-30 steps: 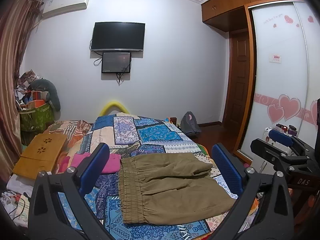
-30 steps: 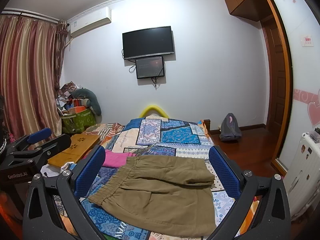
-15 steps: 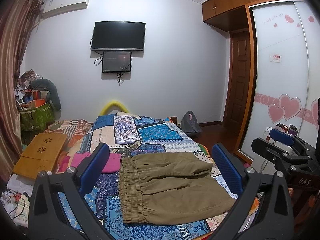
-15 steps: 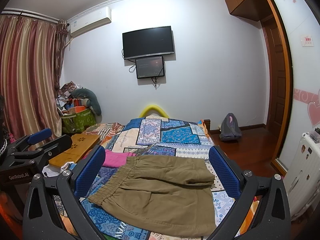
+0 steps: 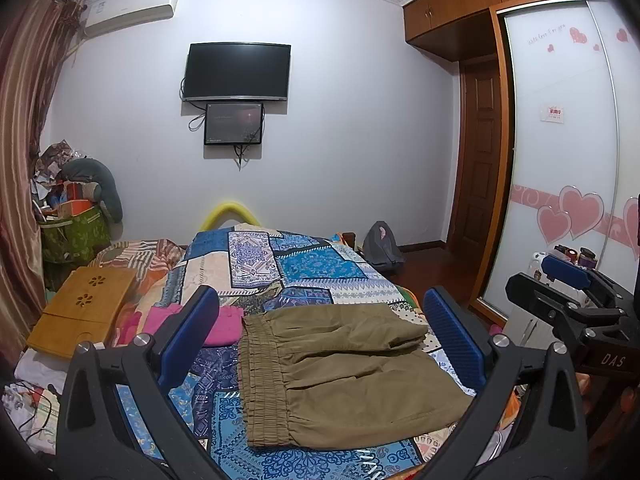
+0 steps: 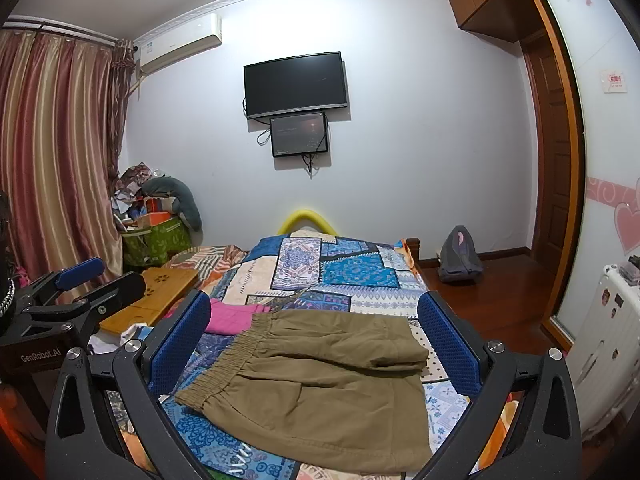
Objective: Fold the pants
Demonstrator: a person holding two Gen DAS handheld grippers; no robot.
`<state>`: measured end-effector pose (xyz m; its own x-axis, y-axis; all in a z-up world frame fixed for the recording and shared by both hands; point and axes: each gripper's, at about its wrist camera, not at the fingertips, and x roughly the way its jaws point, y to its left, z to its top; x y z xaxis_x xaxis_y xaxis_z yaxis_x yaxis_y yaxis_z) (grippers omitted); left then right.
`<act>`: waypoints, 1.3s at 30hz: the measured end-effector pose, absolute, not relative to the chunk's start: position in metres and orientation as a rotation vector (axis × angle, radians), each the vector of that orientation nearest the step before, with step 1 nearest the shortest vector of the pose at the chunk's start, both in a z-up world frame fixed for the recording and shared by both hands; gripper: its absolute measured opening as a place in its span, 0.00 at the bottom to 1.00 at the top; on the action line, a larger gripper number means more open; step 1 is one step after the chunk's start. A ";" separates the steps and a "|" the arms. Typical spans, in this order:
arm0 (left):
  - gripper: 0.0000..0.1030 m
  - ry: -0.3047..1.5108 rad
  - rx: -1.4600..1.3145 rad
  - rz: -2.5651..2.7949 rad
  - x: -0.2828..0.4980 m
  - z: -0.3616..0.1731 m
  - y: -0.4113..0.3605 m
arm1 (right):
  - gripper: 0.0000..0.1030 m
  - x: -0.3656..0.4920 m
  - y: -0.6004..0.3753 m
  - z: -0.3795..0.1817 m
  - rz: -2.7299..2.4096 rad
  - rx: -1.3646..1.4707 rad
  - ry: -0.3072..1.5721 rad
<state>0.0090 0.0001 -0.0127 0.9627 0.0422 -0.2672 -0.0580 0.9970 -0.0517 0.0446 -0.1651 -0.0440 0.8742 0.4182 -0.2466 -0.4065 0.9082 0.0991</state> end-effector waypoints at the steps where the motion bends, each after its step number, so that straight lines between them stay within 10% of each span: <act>1: 1.00 0.269 -0.060 0.050 0.009 -0.013 0.000 | 1.00 0.045 -0.165 -0.044 0.431 0.045 0.269; 39: 1.00 0.346 -0.053 0.101 0.067 -0.032 0.015 | 1.00 0.094 -0.176 -0.069 0.362 0.042 0.360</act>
